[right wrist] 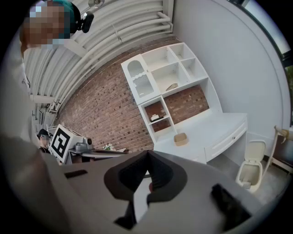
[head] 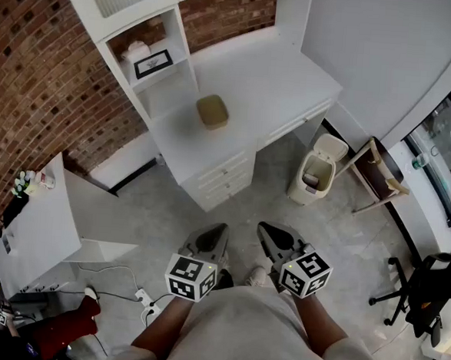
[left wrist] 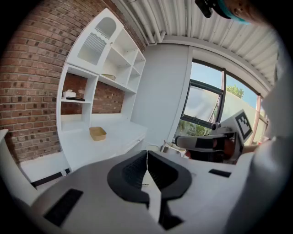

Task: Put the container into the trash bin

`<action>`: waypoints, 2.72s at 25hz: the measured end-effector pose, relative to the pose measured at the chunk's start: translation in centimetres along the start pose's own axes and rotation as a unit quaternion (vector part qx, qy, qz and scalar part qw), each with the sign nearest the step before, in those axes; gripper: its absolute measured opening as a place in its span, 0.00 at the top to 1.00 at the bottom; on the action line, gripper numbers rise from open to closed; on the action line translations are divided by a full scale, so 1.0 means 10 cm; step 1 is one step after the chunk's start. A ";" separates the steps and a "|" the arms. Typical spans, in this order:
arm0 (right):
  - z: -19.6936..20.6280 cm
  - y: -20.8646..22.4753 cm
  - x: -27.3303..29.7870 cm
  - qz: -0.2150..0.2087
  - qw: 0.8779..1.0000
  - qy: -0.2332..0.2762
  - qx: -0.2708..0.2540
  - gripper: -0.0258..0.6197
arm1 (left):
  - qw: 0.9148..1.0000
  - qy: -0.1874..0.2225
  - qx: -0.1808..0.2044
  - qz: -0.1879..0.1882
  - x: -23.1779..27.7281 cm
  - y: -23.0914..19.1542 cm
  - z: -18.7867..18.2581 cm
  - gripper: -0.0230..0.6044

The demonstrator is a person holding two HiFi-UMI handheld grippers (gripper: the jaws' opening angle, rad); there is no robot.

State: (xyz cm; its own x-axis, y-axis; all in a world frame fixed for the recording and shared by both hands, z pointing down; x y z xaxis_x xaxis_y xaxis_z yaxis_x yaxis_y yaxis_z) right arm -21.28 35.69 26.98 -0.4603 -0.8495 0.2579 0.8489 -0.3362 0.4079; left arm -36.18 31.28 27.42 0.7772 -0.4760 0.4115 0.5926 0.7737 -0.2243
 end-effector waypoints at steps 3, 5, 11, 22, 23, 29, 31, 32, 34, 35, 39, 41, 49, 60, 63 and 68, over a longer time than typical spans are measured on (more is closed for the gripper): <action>0.01 -0.07 0.04 -0.011 1.000 -0.004 -0.005 0.92 | 1.000 0.000 0.009 -0.006 -0.04 0.00 0.00 0.94; 0.04 -0.12 0.05 -0.016 1.000 -0.009 -0.006 0.92 | 1.000 -0.001 0.010 -0.007 -0.07 0.01 0.02 0.94; 0.08 -0.21 0.16 -0.021 0.999 -0.028 -0.011 0.92 | 1.000 -0.002 0.011 -0.006 -0.15 -0.08 0.02 0.94; -0.04 -0.19 0.68 -0.011 1.000 -0.018 0.011 0.92 | 1.000 -0.015 0.011 0.014 -0.03 -0.59 -0.10 0.94; -0.06 -0.19 0.75 -0.008 1.000 -0.018 0.010 0.92 | 1.000 -0.013 0.013 0.015 -0.02 -0.67 -0.14 0.94; -0.18 -0.11 1.13 0.018 1.000 -0.022 0.009 0.92 | 0.999 0.000 0.023 0.023 0.12 -1.14 -0.39 0.94; -0.19 -0.09 1.20 0.025 0.999 -0.023 0.013 0.92 | 0.999 0.001 0.030 0.030 0.16 -1.23 -0.45 0.94; -0.20 -0.07 1.24 0.029 0.999 -0.023 0.014 0.92 | 0.999 0.001 0.031 0.033 0.17 -1.27 -0.47 0.94; -0.24 -0.04 1.30 0.035 0.999 -0.023 0.013 0.92 | 0.999 -0.004 0.029 0.037 0.21 -1.33 -0.47 0.94; -0.27 -0.02 1.33 0.036 0.999 -0.023 0.010 0.92 | 0.999 -0.008 0.026 0.039 0.23 -1.36 -0.46 0.94; -0.39 0.12 1.47 0.035 0.999 -0.023 -0.001 0.92 | 0.999 -0.025 0.020 0.044 0.37 -1.45 -0.43 0.94; -0.44 0.25 1.56 0.032 0.999 -0.025 -0.005 0.92 | 0.999 -0.027 0.017 0.041 0.47 -1.50 -0.44 0.94; -0.85 1.05 2.19 0.010 0.999 -0.046 -0.017 0.92 | 1.000 -0.012 -0.005 -0.007 1.10 -1.99 -0.76 0.94; -1.34 2.17 3.30 -0.020 0.993 -0.114 -0.031 0.92 | 0.996 0.009 -0.033 -0.088 2.01 -2.64 -1.37 0.94; -1.36 2.39 3.60 -0.027 0.991 -0.131 -0.031 0.92 | 0.993 0.011 -0.043 -0.109 2.15 -2.79 -1.39 0.94; -1.29 2.68 3.99 -0.033 0.985 -0.168 -0.039 0.92 | 0.986 0.003 -0.075 -0.147 2.32 -2.95 -1.34 0.94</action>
State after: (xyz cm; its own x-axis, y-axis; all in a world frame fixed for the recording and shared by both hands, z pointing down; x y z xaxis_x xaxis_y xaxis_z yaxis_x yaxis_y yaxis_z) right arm -13.51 -12.46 36.87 -0.5643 -0.6470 0.5128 0.8254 -0.4273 0.3690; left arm -32.84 -8.22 31.71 0.5678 -0.6737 0.4730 0.8170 0.5314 -0.2238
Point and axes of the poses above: the fingertips, and each gripper's own axes: x forward along the fingers, y to its right, z out of its underside, the point moved 6 cm from there along -x, backward along the fingers, and after that the axes turned 2 degrees about x, right-handed, at the moved point
